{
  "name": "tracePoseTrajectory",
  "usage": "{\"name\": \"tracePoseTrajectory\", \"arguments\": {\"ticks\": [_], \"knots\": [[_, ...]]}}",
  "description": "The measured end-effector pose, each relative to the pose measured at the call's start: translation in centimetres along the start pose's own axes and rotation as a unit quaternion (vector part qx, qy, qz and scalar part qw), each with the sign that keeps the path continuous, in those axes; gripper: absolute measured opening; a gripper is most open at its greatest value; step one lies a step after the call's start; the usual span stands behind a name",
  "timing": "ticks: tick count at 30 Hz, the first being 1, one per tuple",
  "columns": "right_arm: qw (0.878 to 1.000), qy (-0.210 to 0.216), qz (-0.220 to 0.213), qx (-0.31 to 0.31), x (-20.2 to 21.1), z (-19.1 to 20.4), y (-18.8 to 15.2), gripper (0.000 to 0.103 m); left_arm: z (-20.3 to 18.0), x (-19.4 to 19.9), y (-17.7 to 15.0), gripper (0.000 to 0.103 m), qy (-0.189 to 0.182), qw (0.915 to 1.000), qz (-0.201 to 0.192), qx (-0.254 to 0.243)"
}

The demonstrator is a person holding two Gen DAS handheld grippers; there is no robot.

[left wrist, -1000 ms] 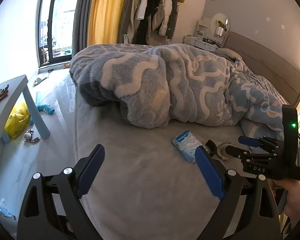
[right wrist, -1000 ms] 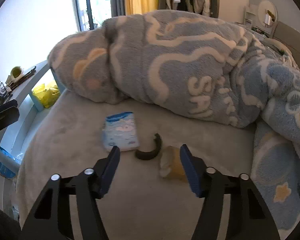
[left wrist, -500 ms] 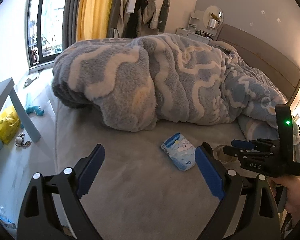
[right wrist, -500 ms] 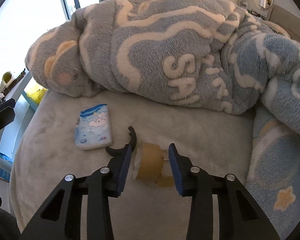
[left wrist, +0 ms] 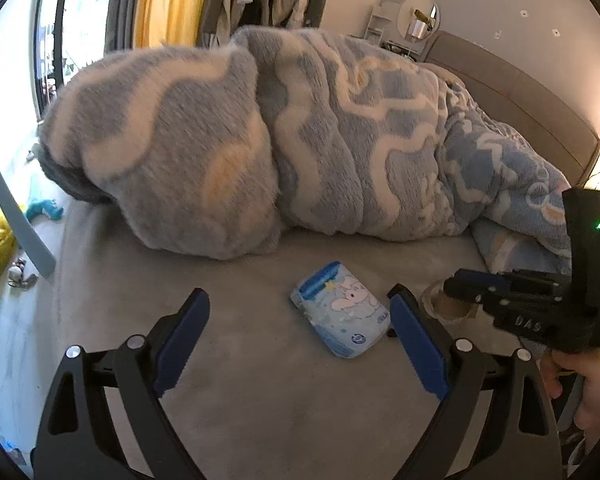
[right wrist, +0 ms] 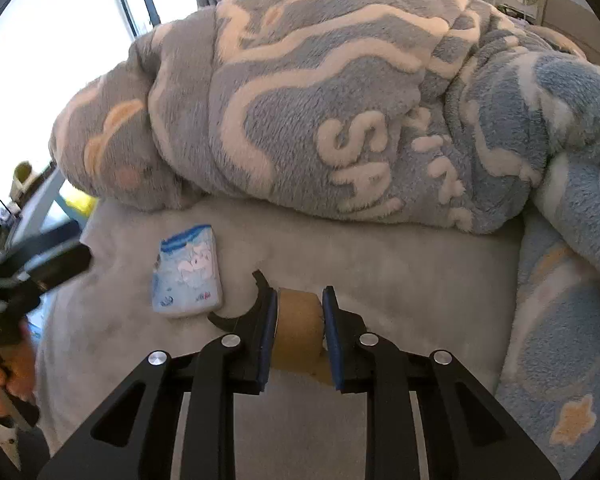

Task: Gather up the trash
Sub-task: 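Lower the right gripper onto the brown tape roll and close it, then grasp the blue wet-wipes pack with the left gripper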

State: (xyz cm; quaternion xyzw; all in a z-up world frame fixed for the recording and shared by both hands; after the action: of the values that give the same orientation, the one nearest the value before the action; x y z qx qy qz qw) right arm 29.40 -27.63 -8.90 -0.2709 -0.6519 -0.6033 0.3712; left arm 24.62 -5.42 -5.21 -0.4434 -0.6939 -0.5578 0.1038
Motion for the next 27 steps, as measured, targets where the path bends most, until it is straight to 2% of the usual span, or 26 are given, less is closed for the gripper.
{"name": "tracePoseTrajectory", "arguments": {"ticks": [5, 9, 18, 27], "knots": [[0.999, 0.035, -0.010, -0.034, 0.6, -1.3, 0.3, 0.023, -0.2, -1.8, -0.8, 0.096, 0.003, 0.9994, 0.028, -0.022], [0.997, 0.054, -0.015, -0.051, 1.3, -2.5, 0.4, 0.023, -0.2, -2.8, -1.3, 0.096, -0.005, 0.9988, 0.043, -0.021], [0.994, 0.069, -0.049, -0.064, 3.2, -3.3, 1.2, 0.023, -1.5, -5.2, -2.1, 0.096, -0.012, 0.9969, 0.070, -0.033], [0.994, 0.066, -0.053, -0.068, 3.8, -4.6, 1.2, 0.023, -2.2, -8.1, -2.5, 0.097, 0.022, 0.9953, 0.090, -0.028]]}}
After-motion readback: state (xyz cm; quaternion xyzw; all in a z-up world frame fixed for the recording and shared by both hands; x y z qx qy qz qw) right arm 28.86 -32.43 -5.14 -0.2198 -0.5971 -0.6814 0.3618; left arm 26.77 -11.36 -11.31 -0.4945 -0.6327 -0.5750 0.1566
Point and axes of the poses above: each gripper's, at about its wrist camera, not at the fingertips, and x roughly against the way its jaws point, z to its left, y to its top, the point moved 2 cm from there along -x, roughly the way its jaws point, and after that the axes turned 11 degrees about -y, right-handed, at the moved point
